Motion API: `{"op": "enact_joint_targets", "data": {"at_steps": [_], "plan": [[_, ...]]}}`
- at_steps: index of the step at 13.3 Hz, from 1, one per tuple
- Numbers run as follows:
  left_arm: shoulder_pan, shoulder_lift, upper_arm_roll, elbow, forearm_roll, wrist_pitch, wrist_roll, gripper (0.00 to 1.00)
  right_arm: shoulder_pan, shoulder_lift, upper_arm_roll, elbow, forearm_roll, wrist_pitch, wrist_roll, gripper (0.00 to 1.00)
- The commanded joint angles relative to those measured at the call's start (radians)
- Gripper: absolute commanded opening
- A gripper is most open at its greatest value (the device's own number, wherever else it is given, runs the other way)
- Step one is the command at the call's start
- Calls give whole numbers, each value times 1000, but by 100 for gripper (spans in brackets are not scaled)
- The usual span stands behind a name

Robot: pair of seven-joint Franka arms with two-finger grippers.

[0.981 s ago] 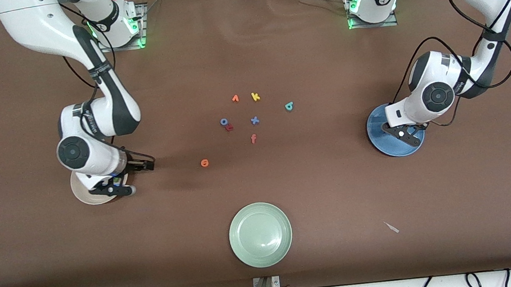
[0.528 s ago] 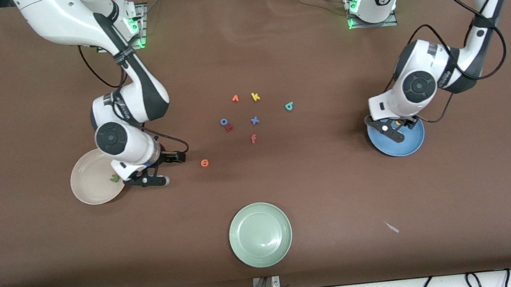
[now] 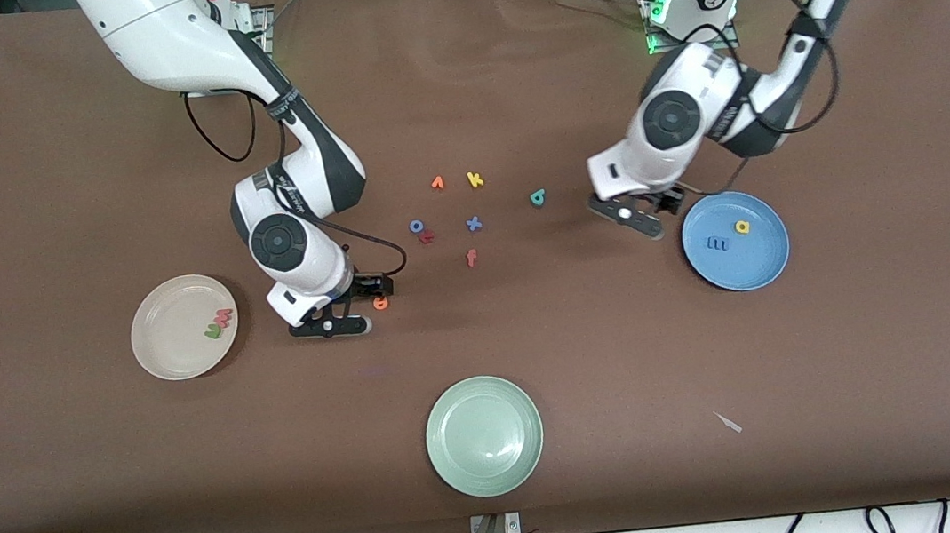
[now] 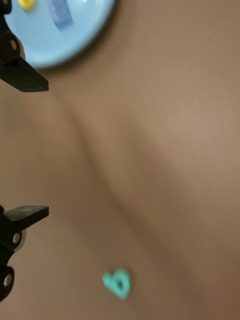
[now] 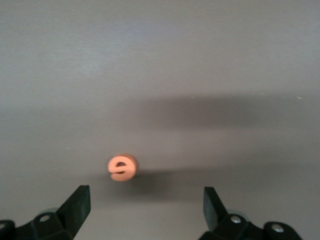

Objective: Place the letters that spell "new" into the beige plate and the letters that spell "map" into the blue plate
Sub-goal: 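Grasp the orange e and teal p with the right and left grippers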

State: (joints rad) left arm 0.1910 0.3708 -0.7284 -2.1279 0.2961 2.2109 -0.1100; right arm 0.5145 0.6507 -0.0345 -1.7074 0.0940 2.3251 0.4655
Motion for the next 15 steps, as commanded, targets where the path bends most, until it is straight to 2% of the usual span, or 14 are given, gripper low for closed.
{"op": "enact_joint_targets", "data": {"at_steps": [1, 4, 6, 10, 13, 15], "plan": [[-76, 59, 1, 6, -8, 105, -10, 100, 13, 47, -4, 65, 10, -6, 5, 100], [-108, 137, 0, -1, -5, 222, -8, 100, 21, 73, -4, 81, 9, -6, 4, 100], [-165, 149, 4, -1, 3, 234, -10, 100, 22, 81, -2, 81, 10, -4, 4, 100], [-166, 226, 9, -3, 164, 297, -10, 100, 24, 99, -2, 89, 10, 2, 7, 98], [-163, 250, 12, 2, 230, 306, -20, 94, 29, 113, 2, 103, 12, 2, 10, 86], [-174, 260, 12, 0, 236, 306, -23, 89, 29, 113, 2, 103, 12, 2, 12, 74]]}}
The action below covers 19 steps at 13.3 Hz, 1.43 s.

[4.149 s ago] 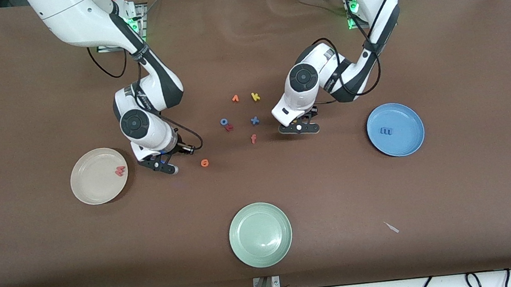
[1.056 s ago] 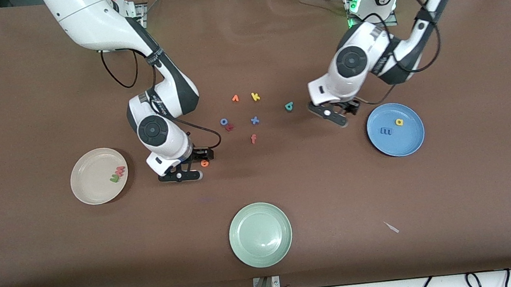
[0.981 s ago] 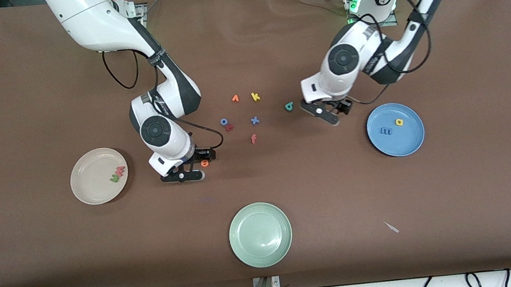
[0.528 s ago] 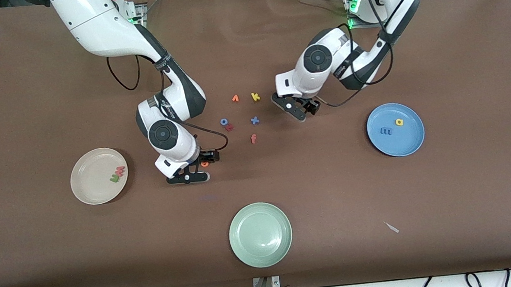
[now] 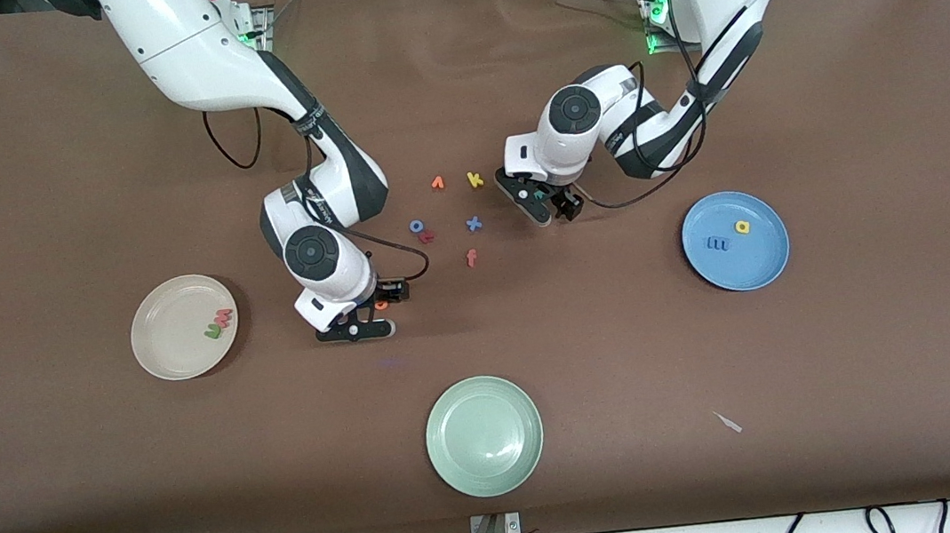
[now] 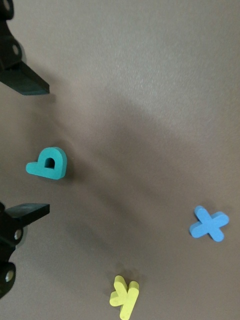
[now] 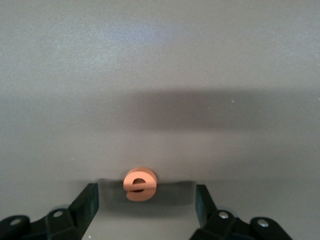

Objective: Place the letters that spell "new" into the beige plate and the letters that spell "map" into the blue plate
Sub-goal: 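Grasp the orange e and teal p with the right and left grippers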

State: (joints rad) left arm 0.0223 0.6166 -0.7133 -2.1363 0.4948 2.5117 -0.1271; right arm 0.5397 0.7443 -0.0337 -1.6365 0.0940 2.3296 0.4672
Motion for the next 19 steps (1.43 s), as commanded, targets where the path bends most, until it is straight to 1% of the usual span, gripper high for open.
{"op": "enact_joint_targets", "data": {"at_steps": [1, 2, 3, 5, 6, 8, 9, 10, 11, 12, 14, 16, 17, 19], "plan": [[-5, 14, -2, 9, 39, 6, -6, 88, 3, 21, 1, 32, 13, -3, 10, 60], [-7, 14, -2, 7, 41, 6, -5, 85, 3, 24, 1, 32, 24, -1, 25, 47], [-19, 17, -2, 7, 75, 6, -6, 81, 3, 26, 1, 32, 48, -1, 34, 42], [-21, 22, 5, 7, 134, 6, -35, 74, 3, 26, 1, 37, 55, -3, 34, 35], [-21, 25, 5, 7, 145, 6, -40, 73, 3, 27, 1, 37, 55, -3, 37, 29], [-22, 28, 5, 7, 146, 6, -40, 52, 3, 27, 1, 37, 56, -3, 33, 14], [-22, 28, 5, 7, 148, 6, -40, 37, 3, 26, 1, 40, 56, -6, 27, 10], [-22, 26, 3, 9, 146, 6, -42, 23, 3, 26, 1, 50, 56, -15, 27, 9], [-22, 26, 3, 9, 146, 6, -40, 15, 0, 26, 0, 61, 58, -22, 27, 9], [-22, 26, 3, 9, 148, 6, -42, 10, -1, 24, -2, 69, 56, -41, 25, 9], [-16, 17, 2, 10, 146, -5, -42, 9, -10, 15, -8, 108, 43, -116, 7, 7], [1, -7, -3, 13, 146, -10, -34, 9, -29, 6, -12, 124, 30, -179, -37, 7], [10, -30, -3, 15, 146, -11, -32, 9, -35, -6, -28, 124, 27, -209, -80, 7], [45, -54, -6, 15, 146, -13, -28, 10, -37, -37, -102, 122, 27, -310, -218, 8]]}}
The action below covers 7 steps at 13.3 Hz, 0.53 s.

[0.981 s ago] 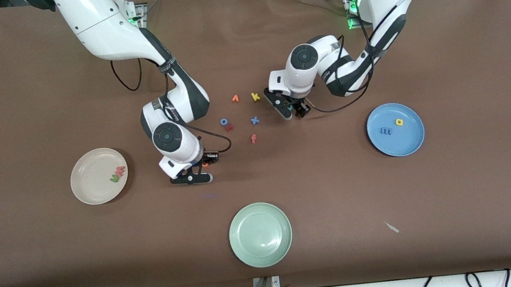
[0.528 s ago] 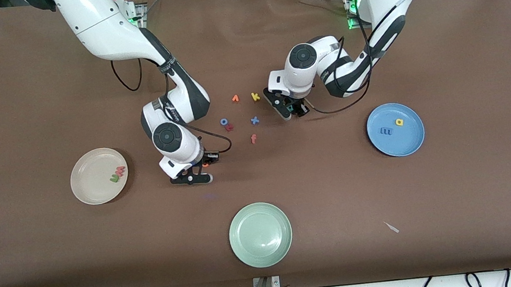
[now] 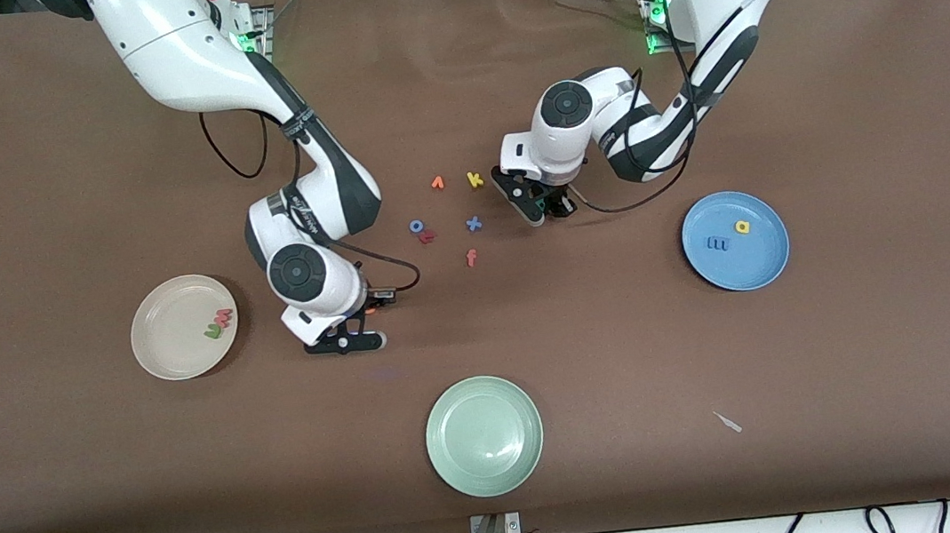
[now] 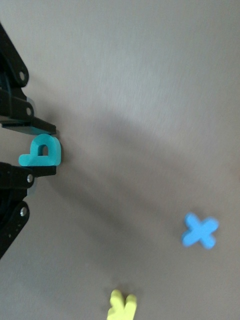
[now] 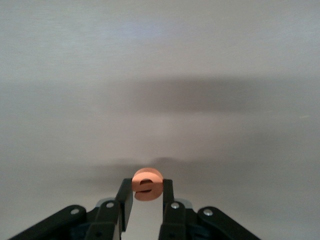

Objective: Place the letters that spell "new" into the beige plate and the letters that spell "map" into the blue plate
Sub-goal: 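Grasp the orange e and teal p with the right and left grippers, then put the orange e and teal p on the white and blue plates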

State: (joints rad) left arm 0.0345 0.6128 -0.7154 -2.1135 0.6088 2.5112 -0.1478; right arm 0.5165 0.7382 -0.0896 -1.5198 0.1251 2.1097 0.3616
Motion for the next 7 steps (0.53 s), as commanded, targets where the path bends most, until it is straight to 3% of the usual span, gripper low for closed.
{"op": "enact_joint_targets", "data": {"at_steps": [1, 7], "plan": [[56, -56, -7, -6, 32, -21, -6, 11, -13, -42, -86, 6, -4, -149, -172, 8], [238, -120, -10, 6, 25, -97, 219, 10, -16, -51, -261, 0, -4, -298, -400, 9]]}}
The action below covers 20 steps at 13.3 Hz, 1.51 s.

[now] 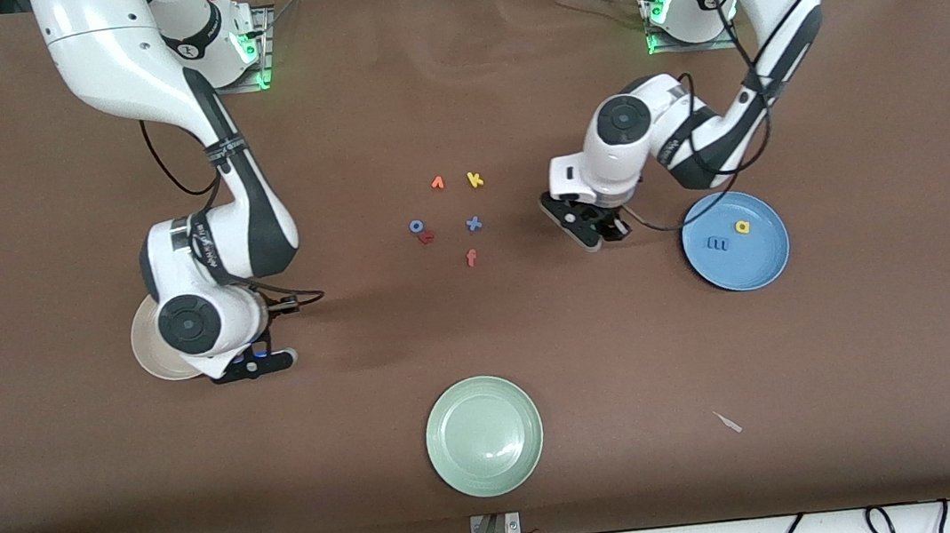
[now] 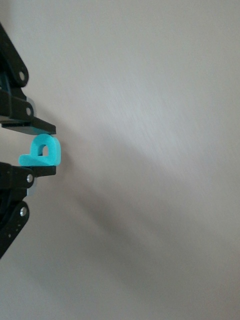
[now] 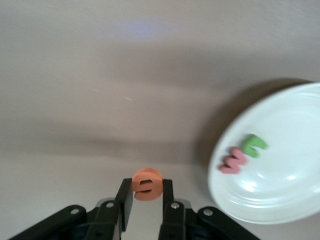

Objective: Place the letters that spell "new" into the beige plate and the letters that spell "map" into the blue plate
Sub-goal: 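Put the orange e and teal p on the white and blue plates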

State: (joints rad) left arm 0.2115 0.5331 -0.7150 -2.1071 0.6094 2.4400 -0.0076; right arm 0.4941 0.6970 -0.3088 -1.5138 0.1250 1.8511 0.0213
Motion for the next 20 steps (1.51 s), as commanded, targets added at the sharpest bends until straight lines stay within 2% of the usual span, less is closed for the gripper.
{"op": "enact_joint_targets", "data": {"at_steps": [1, 3, 7, 8, 9, 10, 14, 15, 16, 17, 20], "plan": [[97, -45, -12, 2, 18, -39, 151, 10, 6, -8, -70, -6, -5, -41, -101, 9], [170, -45, -12, 21, 12, -61, 317, 10, -29, 4, -98, -8, -4, -36, -185, 9], [307, -36, -7, 51, 13, -61, 562, 10, -95, 21, -98, -26, -4, -29, -261, 9], [322, -33, 0, 55, 15, -61, 604, 10, -97, 24, -98, -26, 1, -29, -258, 23], [345, -25, 6, 55, 16, -59, 645, 10, -95, 25, -98, -22, 11, -27, -247, 84], [379, 0, 5, 55, 16, -59, 666, 10, -100, 21, -98, -16, 18, -32, -242, 100], [486, 64, 6, 55, 29, -56, 768, 11, -89, -2, -93, -5, 38, -41, -244, 100], [494, 65, 5, 55, 29, -56, 775, 14, -88, -10, -92, -2, 39, -47, -245, 100], [494, 65, 5, 52, 27, -56, 776, 31, -86, -16, -89, 6, 39, -64, -245, 100], [499, 67, 5, 50, 21, -56, 776, 99, -83, -22, -85, 24, 39, -90, -244, 100], [502, 61, -9, 55, 12, -56, 793, 100, -48, -25, -87, 82, 36, -200, -238, 100]]}}
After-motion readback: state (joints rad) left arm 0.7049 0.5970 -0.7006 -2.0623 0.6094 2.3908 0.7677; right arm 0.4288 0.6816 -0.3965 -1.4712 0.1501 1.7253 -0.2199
